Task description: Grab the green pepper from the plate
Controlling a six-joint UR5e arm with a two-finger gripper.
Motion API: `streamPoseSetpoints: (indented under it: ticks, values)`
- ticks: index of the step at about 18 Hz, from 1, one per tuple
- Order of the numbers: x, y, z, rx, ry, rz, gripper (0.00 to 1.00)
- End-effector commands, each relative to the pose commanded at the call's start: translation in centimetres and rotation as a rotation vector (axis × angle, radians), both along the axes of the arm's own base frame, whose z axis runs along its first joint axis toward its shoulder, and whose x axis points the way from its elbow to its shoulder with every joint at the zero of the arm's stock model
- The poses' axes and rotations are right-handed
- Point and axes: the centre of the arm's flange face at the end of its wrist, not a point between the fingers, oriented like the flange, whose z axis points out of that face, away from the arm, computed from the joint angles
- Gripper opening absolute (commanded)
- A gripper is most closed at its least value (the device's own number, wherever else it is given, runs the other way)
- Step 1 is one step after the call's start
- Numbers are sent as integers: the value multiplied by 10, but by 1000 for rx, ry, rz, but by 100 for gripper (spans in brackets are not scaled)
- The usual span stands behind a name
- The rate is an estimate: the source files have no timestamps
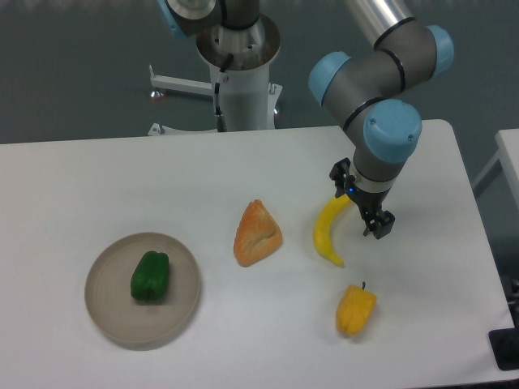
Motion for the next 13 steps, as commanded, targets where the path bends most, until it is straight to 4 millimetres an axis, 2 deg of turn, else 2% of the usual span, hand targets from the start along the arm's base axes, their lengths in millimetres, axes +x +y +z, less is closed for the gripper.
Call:
streamPoseSetpoints:
  ticks: [8,10,13]
  values:
    - [8,3,0,27,-30,11,100]
    - [25,2,-4,44,-74,54,100]
    - [71,19,12,62,-76,177,100]
